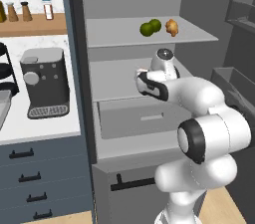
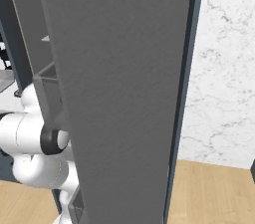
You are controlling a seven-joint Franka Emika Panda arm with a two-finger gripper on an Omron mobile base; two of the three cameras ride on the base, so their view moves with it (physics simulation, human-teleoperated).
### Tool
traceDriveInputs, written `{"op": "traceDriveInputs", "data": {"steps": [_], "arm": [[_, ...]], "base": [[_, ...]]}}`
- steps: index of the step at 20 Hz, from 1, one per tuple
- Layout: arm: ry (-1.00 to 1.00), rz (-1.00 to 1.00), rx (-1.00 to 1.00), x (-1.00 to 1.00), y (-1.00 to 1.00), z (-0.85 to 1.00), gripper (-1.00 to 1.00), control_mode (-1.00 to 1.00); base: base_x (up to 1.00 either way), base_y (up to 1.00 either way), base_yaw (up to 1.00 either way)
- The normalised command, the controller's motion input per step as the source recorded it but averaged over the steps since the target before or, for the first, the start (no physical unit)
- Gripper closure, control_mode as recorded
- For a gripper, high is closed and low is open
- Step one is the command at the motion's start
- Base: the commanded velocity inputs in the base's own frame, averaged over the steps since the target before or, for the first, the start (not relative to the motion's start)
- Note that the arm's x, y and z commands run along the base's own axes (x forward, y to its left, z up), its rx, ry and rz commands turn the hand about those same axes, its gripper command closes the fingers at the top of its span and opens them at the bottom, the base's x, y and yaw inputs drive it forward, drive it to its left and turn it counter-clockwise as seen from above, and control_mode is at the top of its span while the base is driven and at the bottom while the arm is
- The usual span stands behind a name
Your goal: Place one lime and one chicken drumstick in each tupperware on the nearby counter, to pack two identical lunches.
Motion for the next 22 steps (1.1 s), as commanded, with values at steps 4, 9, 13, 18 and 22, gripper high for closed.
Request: {"op": "traceDriveInputs", "data": {"steps": [4, 9, 13, 18, 22], "arm": [[0.03, -0.05, 0.0, 0.39, 0.0, -0.11, -1.0, -1.0], [0.06, -0.04, 0.0, 0.31, 0.0, -0.12, -1.0, -1.0], [0.06, -0.04, 0.0, 0.31, 0.0, -0.13, -1.0, -1.0], [0.06, -0.04, 0.0, 0.33, 0.0, -0.2, -1.0, -1.0], [0.02, -0.04, 0.0, 0.3, 0.0, -0.29, -1.0, -1.0]], "base": [[0.0, 0.0, 0.0], [0.0, 0.0, 0.0], [0.0, 0.0, 0.0], [0.0, 0.0, 0.0], [0.0, 0.0, 0.0]]}}
